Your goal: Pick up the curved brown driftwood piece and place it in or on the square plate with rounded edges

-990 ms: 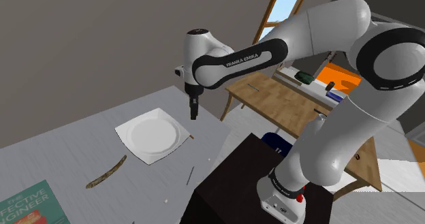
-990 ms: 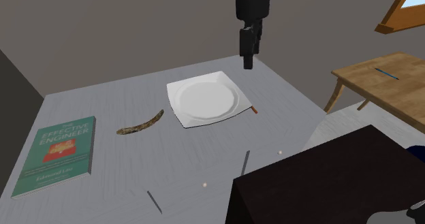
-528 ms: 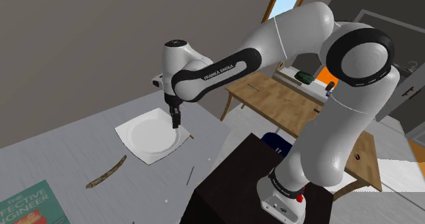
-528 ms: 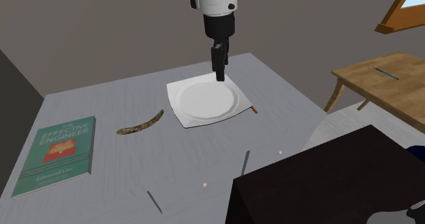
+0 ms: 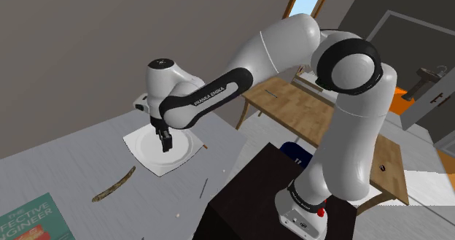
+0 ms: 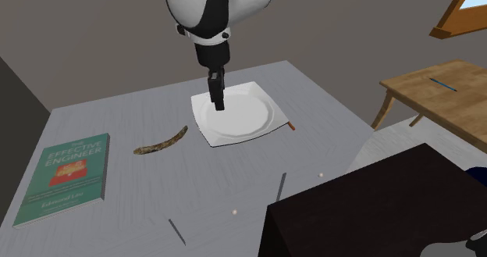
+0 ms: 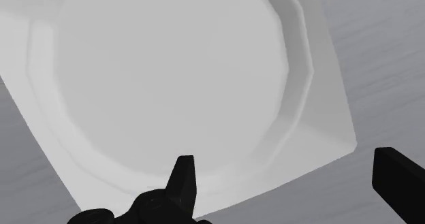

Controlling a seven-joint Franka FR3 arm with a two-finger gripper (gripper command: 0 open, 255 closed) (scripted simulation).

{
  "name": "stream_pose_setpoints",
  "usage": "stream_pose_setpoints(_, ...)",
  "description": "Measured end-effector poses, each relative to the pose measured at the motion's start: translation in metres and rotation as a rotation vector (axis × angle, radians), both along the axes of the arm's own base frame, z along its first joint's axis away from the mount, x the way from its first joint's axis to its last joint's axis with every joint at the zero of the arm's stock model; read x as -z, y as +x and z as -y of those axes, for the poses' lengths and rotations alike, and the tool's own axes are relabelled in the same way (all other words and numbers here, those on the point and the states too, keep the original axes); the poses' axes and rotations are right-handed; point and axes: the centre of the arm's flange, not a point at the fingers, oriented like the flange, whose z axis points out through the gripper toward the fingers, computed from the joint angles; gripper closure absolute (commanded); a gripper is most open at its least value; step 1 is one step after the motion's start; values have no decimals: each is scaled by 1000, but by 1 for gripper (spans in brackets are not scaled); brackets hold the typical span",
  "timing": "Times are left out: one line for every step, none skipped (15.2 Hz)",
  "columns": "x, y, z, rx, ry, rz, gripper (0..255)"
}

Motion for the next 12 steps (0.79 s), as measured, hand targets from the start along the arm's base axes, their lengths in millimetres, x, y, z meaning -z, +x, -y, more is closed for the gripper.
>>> stream_pose_setpoints(3,2,-8,-29,5,4,0)
stream_pose_setpoints(9,5,-22,-57,11,9,0)
stream_pose_setpoints(15,4,-33,-85,16,12,0)
stream_pose_setpoints(20,4,-44,-114,21,16,0)
stream_pose_setpoints(26,5,-56,-143,27,20,0)
stream_pose_setpoints(31,3,-67,-171,32,24,0)
stream_pose_setpoints(35,2,-79,-200,37,28,0)
stream_pose_setpoints(41,2,-90,-229,43,32,0)
stream_pose_setpoints(47,0,-103,-257,47,35,0)
stream_pose_setpoints(52,1,-114,-285,53,39,0)
stream_pose_setpoints(56,0,-125,-314,58,43,0)
stream_pose_setpoints(61,-1,-135,-342,64,47,0)
